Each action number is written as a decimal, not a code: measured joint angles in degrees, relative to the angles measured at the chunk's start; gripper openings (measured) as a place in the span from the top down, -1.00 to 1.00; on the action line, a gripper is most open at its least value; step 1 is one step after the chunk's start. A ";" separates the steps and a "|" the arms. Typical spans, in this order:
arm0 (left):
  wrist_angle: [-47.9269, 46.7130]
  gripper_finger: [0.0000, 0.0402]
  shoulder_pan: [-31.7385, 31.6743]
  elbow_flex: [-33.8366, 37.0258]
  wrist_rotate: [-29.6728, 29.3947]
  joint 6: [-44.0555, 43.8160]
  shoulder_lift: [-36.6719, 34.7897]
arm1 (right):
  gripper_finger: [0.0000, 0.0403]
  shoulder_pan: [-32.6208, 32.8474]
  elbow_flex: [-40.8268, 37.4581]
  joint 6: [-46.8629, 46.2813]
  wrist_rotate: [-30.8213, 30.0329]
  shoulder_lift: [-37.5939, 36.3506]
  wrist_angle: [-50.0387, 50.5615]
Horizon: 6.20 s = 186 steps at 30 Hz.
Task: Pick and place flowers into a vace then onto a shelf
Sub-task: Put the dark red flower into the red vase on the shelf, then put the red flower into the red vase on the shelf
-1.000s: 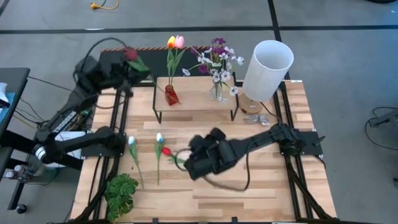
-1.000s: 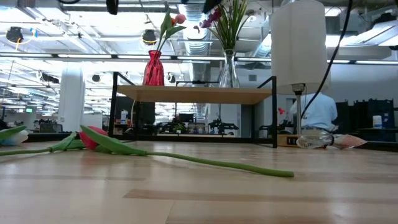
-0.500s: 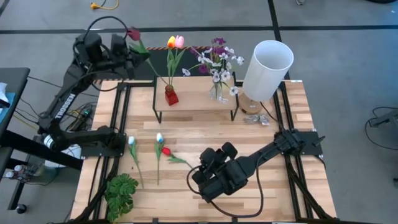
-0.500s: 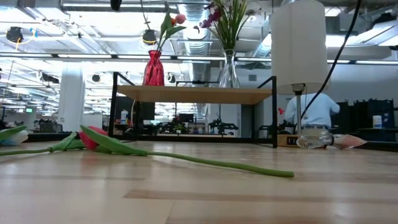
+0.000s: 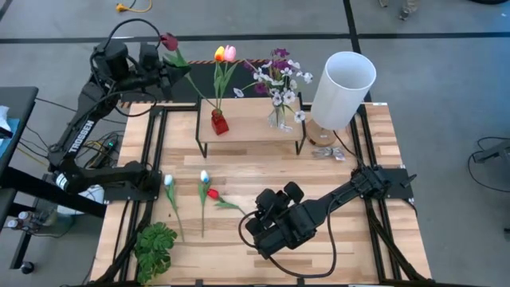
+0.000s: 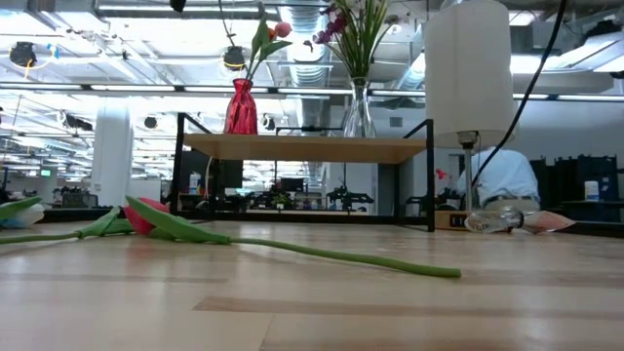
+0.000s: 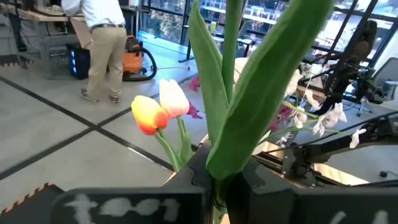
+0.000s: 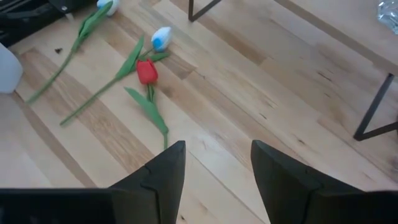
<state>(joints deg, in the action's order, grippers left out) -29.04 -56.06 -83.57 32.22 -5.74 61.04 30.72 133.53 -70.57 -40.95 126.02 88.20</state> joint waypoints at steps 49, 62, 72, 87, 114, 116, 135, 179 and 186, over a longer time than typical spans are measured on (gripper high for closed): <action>-3.16 1.00 8.41 0.48 -8.83 5.74 7.60 | 0.14 -0.44 0.00 0.53 -2.86 0.00 -1.06; -6.85 1.00 10.28 0.52 -11.70 5.87 9.26 | 0.14 -0.43 0.00 0.51 -2.79 0.00 -2.14; -7.09 0.76 9.53 0.52 -11.71 5.98 9.98 | 0.14 0.04 0.00 0.50 -2.62 0.00 -3.45; -11.65 0.16 5.86 0.52 -7.91 6.08 9.83 | 0.14 -0.09 0.00 0.55 -0.31 0.00 -2.81; -18.45 -0.03 5.20 0.52 -5.17 9.32 9.32 | 0.14 -0.09 0.00 0.07 0.76 0.00 -2.97; -18.19 -0.03 4.77 0.50 -6.69 9.73 8.51 | 0.14 -0.09 0.00 0.04 0.76 0.00 -2.99; -24.13 -0.03 4.79 0.48 -19.27 10.76 2.90 | 0.14 -0.87 0.00 0.04 5.20 0.00 -2.73; -27.90 0.18 10.85 0.46 -23.45 13.73 4.34 | 0.14 0.02 0.00 0.55 10.31 0.00 -0.22; -34.89 0.13 10.85 0.48 -23.84 15.84 4.41 | 0.14 0.00 0.00 2.84 14.08 0.00 -0.37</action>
<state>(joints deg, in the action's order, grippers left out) -63.92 -45.21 -83.09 8.38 10.10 65.45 30.72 133.53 -67.73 -26.87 126.02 87.83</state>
